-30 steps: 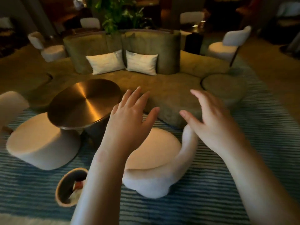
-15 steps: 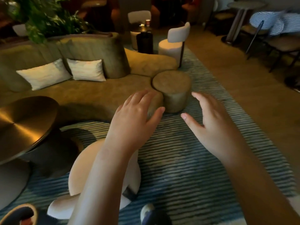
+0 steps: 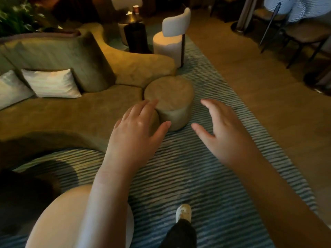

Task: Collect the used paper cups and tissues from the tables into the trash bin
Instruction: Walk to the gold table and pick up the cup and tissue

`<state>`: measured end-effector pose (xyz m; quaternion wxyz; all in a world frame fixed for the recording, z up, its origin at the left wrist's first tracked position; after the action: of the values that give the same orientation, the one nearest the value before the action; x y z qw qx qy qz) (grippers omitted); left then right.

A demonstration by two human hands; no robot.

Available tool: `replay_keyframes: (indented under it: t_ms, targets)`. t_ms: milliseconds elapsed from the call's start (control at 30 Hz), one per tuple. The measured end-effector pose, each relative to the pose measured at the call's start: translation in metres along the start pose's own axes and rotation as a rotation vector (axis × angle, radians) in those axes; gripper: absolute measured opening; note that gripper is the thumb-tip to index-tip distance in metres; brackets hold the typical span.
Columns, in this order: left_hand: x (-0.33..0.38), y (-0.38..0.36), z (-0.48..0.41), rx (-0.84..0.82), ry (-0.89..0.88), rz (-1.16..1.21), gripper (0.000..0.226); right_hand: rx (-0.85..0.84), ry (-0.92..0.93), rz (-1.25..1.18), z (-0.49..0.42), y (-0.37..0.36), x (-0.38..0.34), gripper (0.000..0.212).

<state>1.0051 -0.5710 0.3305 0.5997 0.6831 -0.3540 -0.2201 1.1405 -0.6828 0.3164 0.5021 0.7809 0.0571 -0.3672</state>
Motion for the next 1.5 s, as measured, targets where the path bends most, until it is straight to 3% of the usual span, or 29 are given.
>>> replay_keyframes:
  t_ms: [100,367,533,767,1100,1500]
  targets:
    - [0.014,-0.022,-0.078,-0.058,0.028,-0.005,0.067,0.014,-0.071,-0.020,-0.058,0.023,0.049,0.066]
    - [0.121,-0.044,-0.261,0.034,-0.113,0.015,0.060,0.148,-0.197,-0.084,-0.176,0.109,0.189,0.076]
    - [0.183,-0.088,-0.373,0.019,-0.120,-0.037,0.058,0.092,-0.193,-0.157,-0.266,0.137,0.278,0.081]
    - [0.240,-0.126,-0.505,0.009,-0.033,-0.030,0.056,-0.067,-0.112,-0.155,-0.409,0.184,0.367,0.068]
    - [0.243,-0.177,-0.688,0.009,0.093,-0.026,0.051,-0.211,-0.118,-0.183,-0.594,0.182,0.464,0.066]
    - [0.216,-0.239,-0.996,-0.007,0.108,-0.026,0.047,-0.270,-0.045,-0.164,-0.889,0.173,0.550,0.061]
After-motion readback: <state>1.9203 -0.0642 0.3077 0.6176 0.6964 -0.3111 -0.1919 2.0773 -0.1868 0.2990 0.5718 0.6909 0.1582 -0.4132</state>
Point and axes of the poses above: each hand's wrist, its own z-axis away from the middle knuckle, its own y-axis out of the back of the hand, x = y × z, the point moved 10 cm from there along -z, towards the middle knuckle, and after that the axes turned 12 degrees about -z, right-handed, at the moved point
